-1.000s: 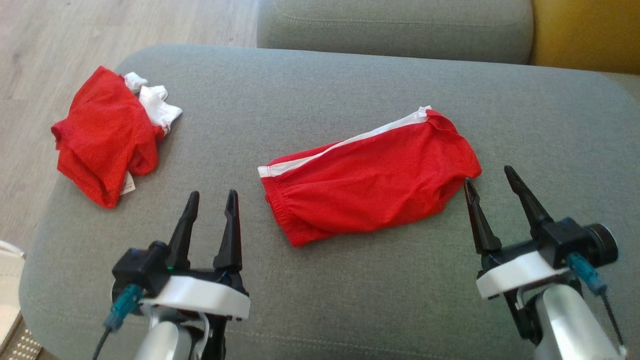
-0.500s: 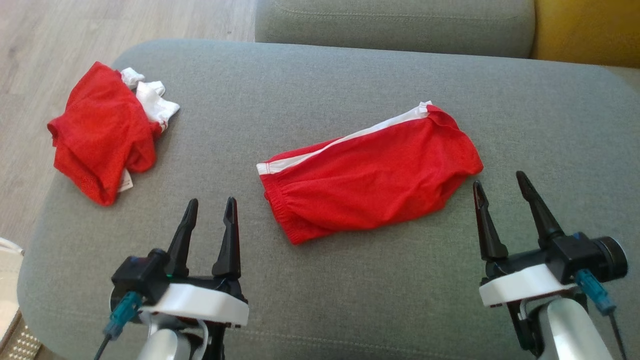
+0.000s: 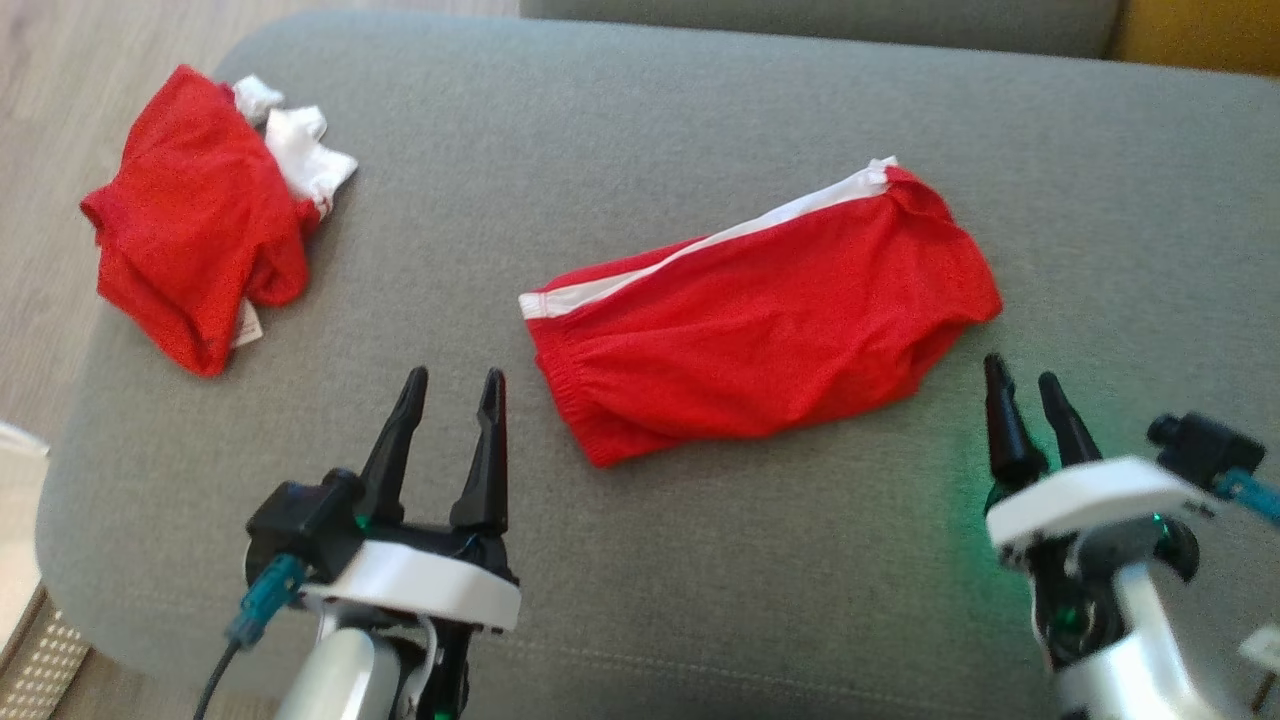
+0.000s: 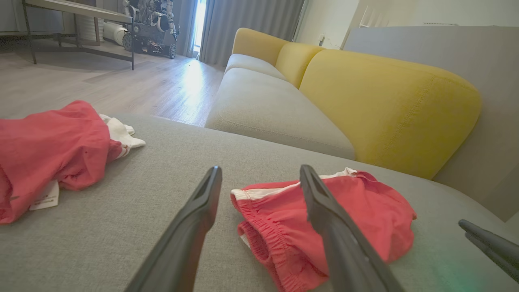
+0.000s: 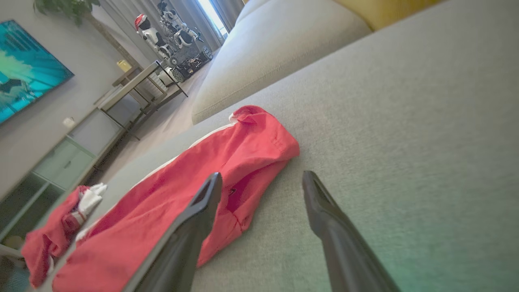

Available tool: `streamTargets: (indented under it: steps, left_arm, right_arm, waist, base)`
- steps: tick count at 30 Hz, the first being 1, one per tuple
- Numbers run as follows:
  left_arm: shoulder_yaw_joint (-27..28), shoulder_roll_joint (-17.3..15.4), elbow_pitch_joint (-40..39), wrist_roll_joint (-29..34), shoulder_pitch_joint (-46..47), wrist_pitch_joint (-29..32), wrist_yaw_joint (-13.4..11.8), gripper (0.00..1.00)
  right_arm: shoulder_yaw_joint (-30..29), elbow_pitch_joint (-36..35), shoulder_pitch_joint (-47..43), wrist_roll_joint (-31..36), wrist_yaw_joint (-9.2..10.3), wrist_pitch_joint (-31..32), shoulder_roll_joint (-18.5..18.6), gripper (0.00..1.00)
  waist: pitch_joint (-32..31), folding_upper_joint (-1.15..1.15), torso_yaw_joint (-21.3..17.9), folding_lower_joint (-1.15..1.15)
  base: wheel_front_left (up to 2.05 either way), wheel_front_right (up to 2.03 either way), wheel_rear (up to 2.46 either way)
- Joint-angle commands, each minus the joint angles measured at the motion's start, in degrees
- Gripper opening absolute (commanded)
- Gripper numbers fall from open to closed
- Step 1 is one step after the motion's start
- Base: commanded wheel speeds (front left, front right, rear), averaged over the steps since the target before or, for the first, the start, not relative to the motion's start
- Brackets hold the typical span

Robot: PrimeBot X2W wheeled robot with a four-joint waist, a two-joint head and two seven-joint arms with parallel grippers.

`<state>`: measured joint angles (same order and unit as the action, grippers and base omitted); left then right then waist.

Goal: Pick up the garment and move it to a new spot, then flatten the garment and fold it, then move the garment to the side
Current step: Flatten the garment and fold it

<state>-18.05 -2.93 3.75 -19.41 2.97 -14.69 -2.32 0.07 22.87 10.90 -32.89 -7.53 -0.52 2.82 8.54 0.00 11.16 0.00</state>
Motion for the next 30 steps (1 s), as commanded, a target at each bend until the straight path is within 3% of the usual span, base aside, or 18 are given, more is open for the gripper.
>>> streamTargets:
  steps: [1,5,9,15,22,23,24,30]
  left_arm:
    - [1.5,0.0,-1.7,-0.5,2.5,-0.3,0.2,1.00]
    - [0.6,0.0,-1.7,-1.0,3.5,-0.3,0.1,1.00]
    - [-0.6,0.0,-0.7,0.8,4.5,-0.3,-0.9,1.00]
    - [-1.4,0.0,-1.1,0.3,5.2,-0.3,-1.4,1.00]
    - [-1.6,0.0,-1.6,-0.5,5.3,-0.3,-1.7,1.00]
    - [-1.7,0.0,-1.7,-0.7,5.3,-0.3,-1.7,1.00]
    - [-1.7,0.0,-1.7,-0.8,5.4,-0.3,-1.8,1.00]
    - [-1.8,0.0,-1.6,-1.1,5.1,-0.3,-2.1,1.00]
  right_arm:
    - [1.1,-1.4,3.1,-0.9,0.04,0.3,0.1,1.00]
    - [0.1,5.5,8.7,-10.6,0.04,4.5,0.1,1.00]
    - [-1.9,12.2,13.6,-15.6,0.04,6.8,0.1,1.00]
    - [-5.1,22.3,19.6,-15.5,0.04,8.4,0.1,1.00]
    - [-2.1,28.9,24.5,-16.9,0.04,11.7,0.1,1.00]
    - [-1.1,29.2,24.9,-17.2,0.04,12.1,0.1,0.31]
    - [-0.2,29.3,25.1,-17.0,0.04,11.9,0.1,0.00]
    - [1.8,28.0,24.6,-17.2,0.04,7.4,0.1,0.00]
  waist:
    - [1.1,0.00,1.1,0.00]
    - [3.0,0.00,3.1,0.00]
    - [4.5,0.00,5.3,0.00]
    - [5.4,0.00,7.8,0.00]
    - [5.6,0.00,9.0,0.00]
    - [5.6,0.00,9.1,0.00]
    - [5.5,0.00,9.1,0.00]
    - [4.3,0.00,8.5,0.00]
  base:
    - [0.00,0.00,0.00]
    - [0.00,0.00,0.00]
    - [0.00,0.00,0.00]
    - [0.00,0.00,0.00]
    - [0.00,0.00,0.00]
    - [0.00,0.00,0.00]
    - [0.00,0.00,0.00]
    - [0.00,0.00,0.00]
